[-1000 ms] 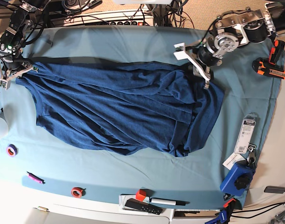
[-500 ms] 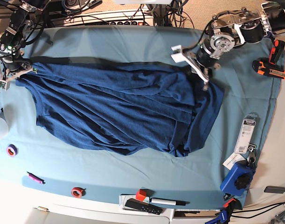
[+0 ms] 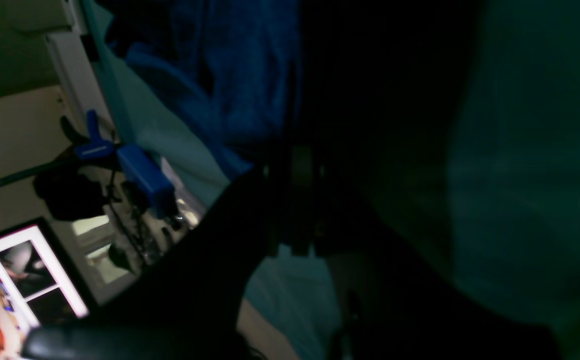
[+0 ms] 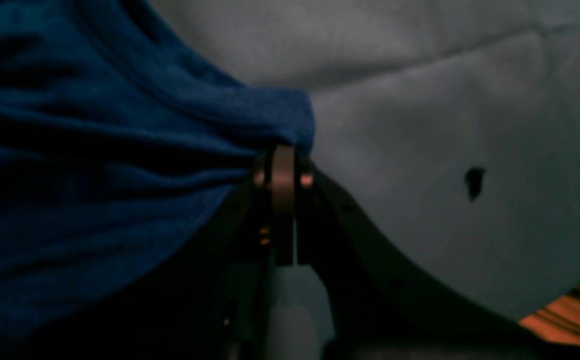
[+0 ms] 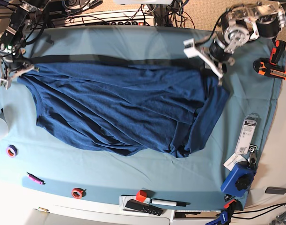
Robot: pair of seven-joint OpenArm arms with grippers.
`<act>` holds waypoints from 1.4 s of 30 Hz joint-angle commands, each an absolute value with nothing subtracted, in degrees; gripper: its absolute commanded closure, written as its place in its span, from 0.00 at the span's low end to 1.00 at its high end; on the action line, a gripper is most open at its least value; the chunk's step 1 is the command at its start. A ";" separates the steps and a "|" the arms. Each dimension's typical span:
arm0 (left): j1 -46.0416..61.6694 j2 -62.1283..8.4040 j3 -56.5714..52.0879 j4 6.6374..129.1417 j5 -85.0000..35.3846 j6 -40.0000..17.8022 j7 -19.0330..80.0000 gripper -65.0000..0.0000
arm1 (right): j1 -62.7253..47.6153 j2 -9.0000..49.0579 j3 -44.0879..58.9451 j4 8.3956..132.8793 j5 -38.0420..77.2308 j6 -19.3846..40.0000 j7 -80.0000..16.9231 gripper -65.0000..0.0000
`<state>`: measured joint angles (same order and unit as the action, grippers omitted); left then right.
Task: Layout the t-shirt on the table in an organized manner, then fold the t-shirt properly
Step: 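Pull the shirt edge with the left gripper back away from the right gripper, then stretch the shirt taut between both grippers, pulling the corners apart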
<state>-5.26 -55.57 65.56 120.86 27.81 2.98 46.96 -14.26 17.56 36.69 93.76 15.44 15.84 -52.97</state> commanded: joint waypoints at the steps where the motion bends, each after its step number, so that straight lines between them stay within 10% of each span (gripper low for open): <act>1: -4.97 -56.69 65.17 122.54 28.69 3.64 47.70 1.00 | -14.70 18.72 37.12 94.78 16.10 15.77 -52.31 1.00; 42: 6.66 -63.64 65.08 123.61 36.77 9.91 54.48 1.00 | -23.99 18.74 37.23 94.78 18.39 18.68 -60.01 1.00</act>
